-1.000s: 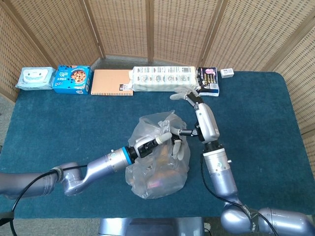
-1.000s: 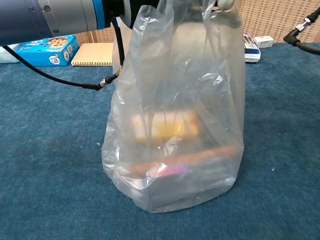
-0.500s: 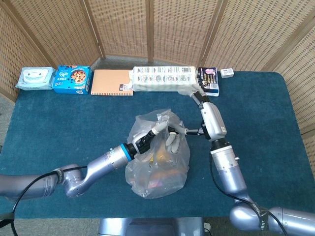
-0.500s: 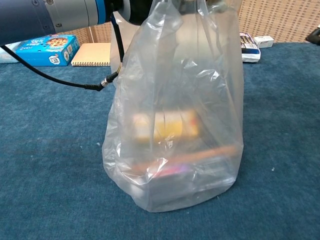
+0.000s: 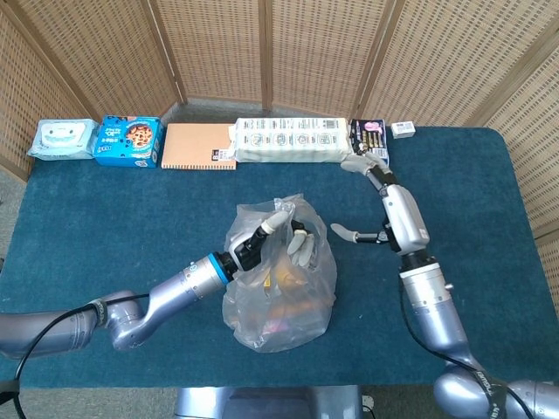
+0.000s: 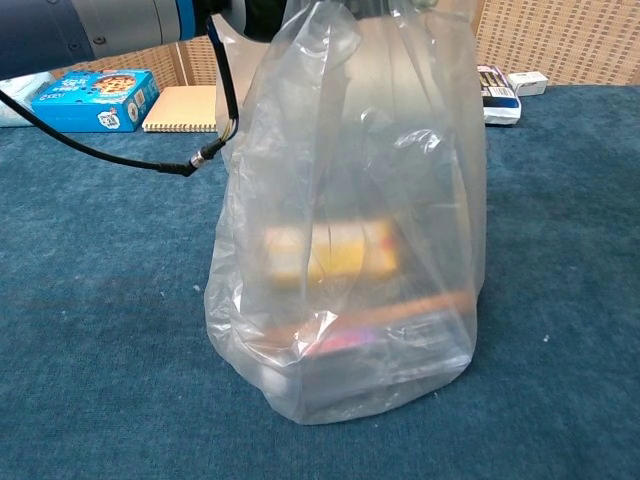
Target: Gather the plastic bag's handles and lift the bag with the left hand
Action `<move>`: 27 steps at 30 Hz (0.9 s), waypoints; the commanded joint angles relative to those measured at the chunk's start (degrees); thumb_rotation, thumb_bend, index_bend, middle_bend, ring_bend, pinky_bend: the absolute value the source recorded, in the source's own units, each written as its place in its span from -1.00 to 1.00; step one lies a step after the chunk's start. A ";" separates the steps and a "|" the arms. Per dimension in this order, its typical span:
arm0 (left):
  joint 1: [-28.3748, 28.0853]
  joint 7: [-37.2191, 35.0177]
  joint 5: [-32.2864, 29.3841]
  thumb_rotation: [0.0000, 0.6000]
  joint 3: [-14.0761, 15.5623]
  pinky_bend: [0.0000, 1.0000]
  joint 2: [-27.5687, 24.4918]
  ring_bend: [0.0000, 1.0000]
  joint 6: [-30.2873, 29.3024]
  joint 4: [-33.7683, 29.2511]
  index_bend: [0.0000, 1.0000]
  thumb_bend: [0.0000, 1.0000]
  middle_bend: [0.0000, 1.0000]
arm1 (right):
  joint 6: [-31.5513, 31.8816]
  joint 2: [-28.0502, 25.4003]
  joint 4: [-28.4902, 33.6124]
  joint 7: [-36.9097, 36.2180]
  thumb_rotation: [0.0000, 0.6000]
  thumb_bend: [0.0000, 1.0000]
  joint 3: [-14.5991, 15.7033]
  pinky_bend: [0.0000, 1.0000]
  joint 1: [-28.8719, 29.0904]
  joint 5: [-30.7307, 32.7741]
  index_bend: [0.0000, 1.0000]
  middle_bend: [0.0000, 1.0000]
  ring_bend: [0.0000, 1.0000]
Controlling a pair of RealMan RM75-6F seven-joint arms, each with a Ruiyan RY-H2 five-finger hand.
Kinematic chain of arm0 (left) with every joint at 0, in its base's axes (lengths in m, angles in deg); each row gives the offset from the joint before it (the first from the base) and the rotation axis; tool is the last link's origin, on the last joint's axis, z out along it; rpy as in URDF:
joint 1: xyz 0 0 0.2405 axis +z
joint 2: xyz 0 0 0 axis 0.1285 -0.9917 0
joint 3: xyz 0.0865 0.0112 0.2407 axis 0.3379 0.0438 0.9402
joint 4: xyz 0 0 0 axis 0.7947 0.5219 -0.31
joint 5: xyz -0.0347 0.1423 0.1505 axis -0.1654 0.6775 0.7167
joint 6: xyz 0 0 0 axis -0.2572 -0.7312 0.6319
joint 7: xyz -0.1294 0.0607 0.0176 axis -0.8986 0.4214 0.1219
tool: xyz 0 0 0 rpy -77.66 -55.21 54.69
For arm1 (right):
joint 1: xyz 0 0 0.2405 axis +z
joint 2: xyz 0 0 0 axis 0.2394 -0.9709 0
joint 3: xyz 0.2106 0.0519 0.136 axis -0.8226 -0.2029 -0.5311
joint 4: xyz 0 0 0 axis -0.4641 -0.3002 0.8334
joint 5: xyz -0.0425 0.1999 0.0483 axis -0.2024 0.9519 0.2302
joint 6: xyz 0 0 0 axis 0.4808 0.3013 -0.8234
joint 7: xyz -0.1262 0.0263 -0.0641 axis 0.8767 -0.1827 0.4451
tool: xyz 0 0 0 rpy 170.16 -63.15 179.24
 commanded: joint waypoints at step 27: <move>1.33 -9.07 2.81 -1.00 -0.97 0.07 -3.22 0.36 -1.60 -2.43 0.46 -0.42 0.30 | 3.32 -8.89 -3.81 -19.65 1.00 -0.76 5.64 -0.78 -10.38 -14.54 -0.52 -0.59 -0.78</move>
